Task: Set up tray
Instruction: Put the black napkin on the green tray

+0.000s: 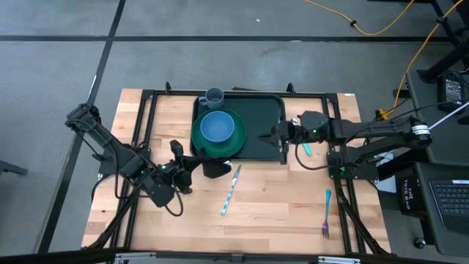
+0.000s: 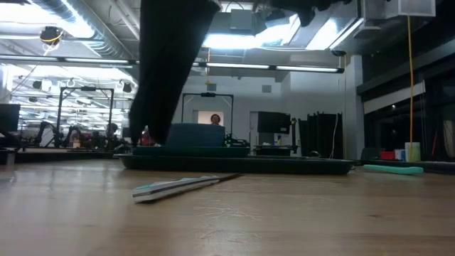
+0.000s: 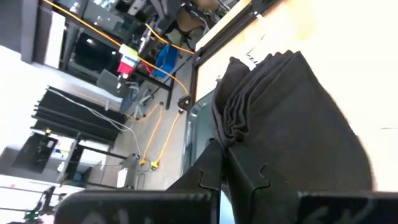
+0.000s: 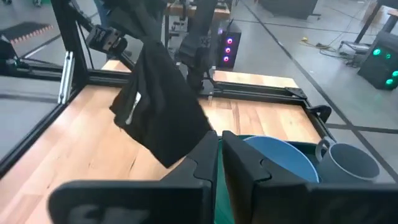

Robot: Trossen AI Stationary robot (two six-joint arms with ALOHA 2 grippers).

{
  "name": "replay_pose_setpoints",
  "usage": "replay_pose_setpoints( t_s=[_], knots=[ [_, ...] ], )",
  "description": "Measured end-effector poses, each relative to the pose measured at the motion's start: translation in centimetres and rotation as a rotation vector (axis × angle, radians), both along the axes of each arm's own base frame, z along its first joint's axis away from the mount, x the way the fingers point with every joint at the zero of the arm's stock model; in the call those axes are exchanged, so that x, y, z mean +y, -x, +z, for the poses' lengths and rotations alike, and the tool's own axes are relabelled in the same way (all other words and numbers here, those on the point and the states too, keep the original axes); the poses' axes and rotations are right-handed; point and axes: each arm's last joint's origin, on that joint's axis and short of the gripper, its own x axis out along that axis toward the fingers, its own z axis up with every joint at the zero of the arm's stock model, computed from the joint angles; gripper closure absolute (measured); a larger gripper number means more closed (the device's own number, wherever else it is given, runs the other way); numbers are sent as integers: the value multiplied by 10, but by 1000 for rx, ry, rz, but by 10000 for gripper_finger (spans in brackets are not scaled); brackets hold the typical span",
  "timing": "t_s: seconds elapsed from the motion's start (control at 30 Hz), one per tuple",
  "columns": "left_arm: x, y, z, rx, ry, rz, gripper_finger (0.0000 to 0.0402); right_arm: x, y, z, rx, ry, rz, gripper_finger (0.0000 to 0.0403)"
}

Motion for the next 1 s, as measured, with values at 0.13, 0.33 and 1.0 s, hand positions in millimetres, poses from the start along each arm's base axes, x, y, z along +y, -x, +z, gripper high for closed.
replay_pose_setpoints(
  t_s=[0.13, 0.33, 1.0],
  knots=[
    [3, -2, 0, 1, 4, 12, 399, 11, -15, -2, 33, 84, 101, 355],
    [8, -5, 0, -4, -2, 40, 399, 28, -42, 4, 41, 241, 128, 302],
    [14, -8, 0, 9, -18, 57, 399, 51, -110, 24, 223, 124, 150, 138]
  ],
)
